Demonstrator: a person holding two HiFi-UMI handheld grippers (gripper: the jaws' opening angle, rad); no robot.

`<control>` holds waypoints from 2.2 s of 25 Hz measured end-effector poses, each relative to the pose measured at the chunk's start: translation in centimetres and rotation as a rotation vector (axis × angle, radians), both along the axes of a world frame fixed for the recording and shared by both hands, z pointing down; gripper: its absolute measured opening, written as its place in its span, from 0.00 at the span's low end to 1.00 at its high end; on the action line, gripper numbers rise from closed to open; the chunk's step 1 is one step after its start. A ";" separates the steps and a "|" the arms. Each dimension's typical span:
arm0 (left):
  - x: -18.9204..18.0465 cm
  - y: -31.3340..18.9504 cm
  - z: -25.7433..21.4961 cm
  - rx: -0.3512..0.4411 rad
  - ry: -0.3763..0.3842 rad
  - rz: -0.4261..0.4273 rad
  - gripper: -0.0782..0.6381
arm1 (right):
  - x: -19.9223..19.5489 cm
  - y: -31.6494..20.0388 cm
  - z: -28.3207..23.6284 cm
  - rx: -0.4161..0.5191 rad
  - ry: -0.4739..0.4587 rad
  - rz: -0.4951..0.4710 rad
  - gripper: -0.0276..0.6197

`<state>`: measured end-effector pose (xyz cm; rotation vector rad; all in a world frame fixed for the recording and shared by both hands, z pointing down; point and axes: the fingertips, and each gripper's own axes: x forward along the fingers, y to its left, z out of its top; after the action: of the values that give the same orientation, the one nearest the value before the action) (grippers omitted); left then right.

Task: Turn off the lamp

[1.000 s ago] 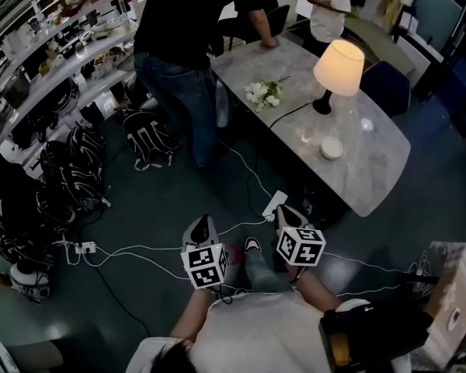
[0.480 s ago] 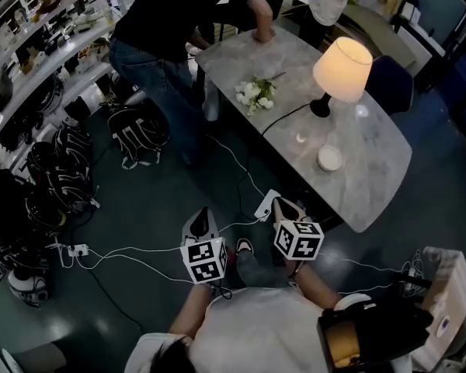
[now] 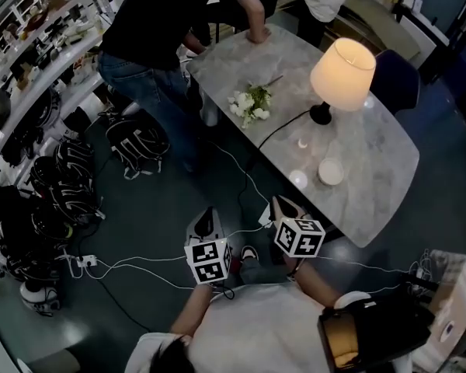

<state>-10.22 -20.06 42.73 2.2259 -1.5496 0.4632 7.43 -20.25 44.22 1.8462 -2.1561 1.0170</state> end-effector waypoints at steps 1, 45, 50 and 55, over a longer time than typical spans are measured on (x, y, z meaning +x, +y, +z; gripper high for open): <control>0.3 -0.6 0.0 -0.001 -0.003 -0.001 0.10 | 0.2 -0.6 0.0 0.001 -0.002 -0.003 0.04; 3.8 -11.6 16.9 -0.249 -0.011 0.159 0.10 | -1.5 -8.3 14.8 -0.212 0.013 0.007 0.04; 4.5 -10.5 22.2 -0.296 -0.016 0.188 0.10 | -0.1 -7.9 19.4 -0.241 -0.006 0.063 0.04; 4.7 -9.6 27.5 -0.345 -0.017 0.183 0.10 | 0.9 -7.4 24.1 -0.264 -0.004 0.103 0.04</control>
<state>-5.51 -29.65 70.21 2.1010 -1.1723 0.7441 8.38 -27.65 68.35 1.8440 -1.8393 1.2578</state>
